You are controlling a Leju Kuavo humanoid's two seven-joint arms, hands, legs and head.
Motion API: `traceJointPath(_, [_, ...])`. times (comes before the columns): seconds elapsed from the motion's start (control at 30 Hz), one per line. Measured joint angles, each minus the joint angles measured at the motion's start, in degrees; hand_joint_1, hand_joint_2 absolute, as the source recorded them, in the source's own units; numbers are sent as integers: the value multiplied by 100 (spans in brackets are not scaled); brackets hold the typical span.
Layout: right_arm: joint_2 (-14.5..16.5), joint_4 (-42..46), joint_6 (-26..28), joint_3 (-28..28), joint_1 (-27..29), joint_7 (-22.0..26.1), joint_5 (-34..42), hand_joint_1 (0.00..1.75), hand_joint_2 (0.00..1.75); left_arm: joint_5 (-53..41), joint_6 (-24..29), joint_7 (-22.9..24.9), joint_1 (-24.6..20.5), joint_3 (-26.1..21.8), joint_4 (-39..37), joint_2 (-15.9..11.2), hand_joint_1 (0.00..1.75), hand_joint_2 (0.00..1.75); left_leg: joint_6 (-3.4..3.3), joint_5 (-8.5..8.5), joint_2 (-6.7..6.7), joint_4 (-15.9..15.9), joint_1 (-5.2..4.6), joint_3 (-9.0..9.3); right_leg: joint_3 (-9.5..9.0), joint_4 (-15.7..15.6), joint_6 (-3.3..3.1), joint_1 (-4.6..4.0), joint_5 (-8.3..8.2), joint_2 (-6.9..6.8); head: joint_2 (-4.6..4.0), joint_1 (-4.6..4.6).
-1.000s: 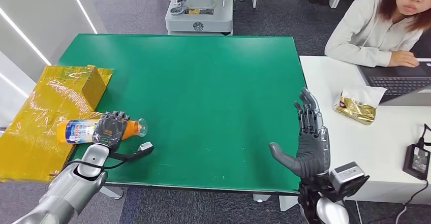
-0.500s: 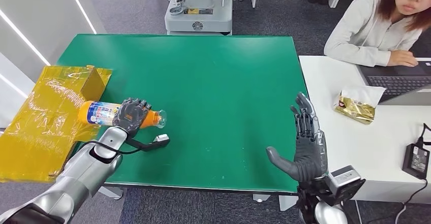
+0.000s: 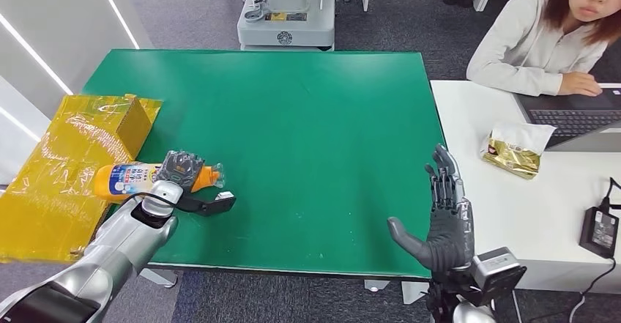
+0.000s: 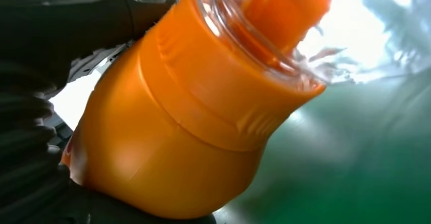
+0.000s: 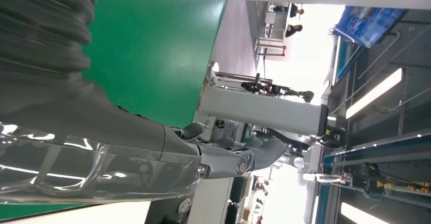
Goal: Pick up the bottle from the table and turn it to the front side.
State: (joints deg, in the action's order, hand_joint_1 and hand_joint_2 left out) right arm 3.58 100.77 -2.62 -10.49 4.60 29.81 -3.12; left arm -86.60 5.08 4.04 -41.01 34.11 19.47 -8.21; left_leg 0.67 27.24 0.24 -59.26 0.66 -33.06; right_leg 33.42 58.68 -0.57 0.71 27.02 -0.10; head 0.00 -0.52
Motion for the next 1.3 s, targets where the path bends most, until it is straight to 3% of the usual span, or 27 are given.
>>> traceJointPath(0.2, [99,131,-82,188,56,-95,-66,0,175,-13,53,31,-28,-34,-73,15,175,175,2,-4,-1,0,0,1,-1,0,0,0,-3,-1,0,-1])
traceJointPath(0.3, [133,208,-125,261,119,-96,-76,0,175,-13,212,74,-22,-34,-100,12,72,175,2,-4,-3,0,1,0,-1,0,0,0,-3,-1,0,0])
traceJointPath(0.33, [142,232,-134,277,145,-95,-80,0,175,-13,272,96,-20,-33,-110,10,29,175,2,-4,-3,0,1,0,0,0,0,0,-3,-1,0,0])
traceJointPath(0.43, [180,293,-179,315,218,-97,-102,0,175,-8,420,156,-18,-32,-140,13,0,175,2,-4,-3,0,1,-1,0,0,0,0,-3,-1,0,0])
traceJointPath(1.07, [328,451,-426,496,326,-347,-183,0,175,2,792,332,55,-45,-201,110,0,175,1,-4,-4,0,0,-2,1,0,1,0,-3,-2,0,0])
traceJointPath(1.17, [334,451,-414,506,370,-333,-186,0,175,312,1016,-128,96,-242,-200,197,0,175,1,-4,-5,0,0,-2,1,-1,1,0,-3,-3,0,0])
traceJointPath(1.3, [369,451,-403,539,433,-321,-217,0,175,1516,1205,-1327,195,-1032,-154,480,0,175,1,-4,-5,-1,-1,-2,0,-2,2,1,-4,-5,0,0])
